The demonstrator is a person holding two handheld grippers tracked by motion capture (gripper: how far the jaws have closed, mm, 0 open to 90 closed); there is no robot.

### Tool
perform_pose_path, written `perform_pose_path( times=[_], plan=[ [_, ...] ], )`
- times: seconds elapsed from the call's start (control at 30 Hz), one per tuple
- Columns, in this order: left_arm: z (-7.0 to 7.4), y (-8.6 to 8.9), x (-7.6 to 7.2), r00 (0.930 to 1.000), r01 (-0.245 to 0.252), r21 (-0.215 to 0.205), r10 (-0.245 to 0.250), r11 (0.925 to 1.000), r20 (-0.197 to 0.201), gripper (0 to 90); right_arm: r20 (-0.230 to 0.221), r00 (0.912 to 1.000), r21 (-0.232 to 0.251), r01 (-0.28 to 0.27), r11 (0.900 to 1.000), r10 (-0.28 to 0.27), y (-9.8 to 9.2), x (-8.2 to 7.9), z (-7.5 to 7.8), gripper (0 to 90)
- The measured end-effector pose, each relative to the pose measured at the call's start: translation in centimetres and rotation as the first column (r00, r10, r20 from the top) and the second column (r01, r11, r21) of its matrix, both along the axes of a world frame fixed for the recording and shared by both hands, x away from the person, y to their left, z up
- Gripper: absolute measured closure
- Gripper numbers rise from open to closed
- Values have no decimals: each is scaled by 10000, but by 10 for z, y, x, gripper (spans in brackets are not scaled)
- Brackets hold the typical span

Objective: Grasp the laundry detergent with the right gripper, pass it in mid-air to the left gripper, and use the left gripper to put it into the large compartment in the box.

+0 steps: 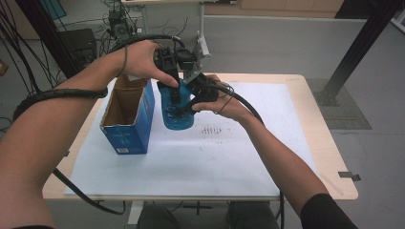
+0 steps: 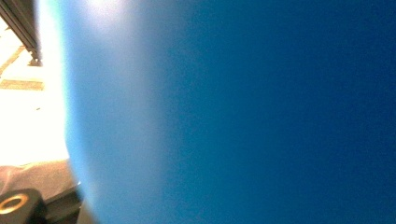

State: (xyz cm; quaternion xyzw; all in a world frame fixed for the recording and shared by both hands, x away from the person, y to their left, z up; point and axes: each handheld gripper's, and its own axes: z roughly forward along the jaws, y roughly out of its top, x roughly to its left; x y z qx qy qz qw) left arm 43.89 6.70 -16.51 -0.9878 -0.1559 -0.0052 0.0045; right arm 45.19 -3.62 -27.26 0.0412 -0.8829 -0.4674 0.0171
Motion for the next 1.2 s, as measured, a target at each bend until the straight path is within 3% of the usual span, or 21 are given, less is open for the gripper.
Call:
perform_pose_path(
  times=[1.2],
  plan=[
    [-1, -1, 0, 9999, -55, 70, 55, 10000, -92, 361, -84, 10000, 6, -27, 10000, 27, 0, -1, -2, 424]
  ],
)
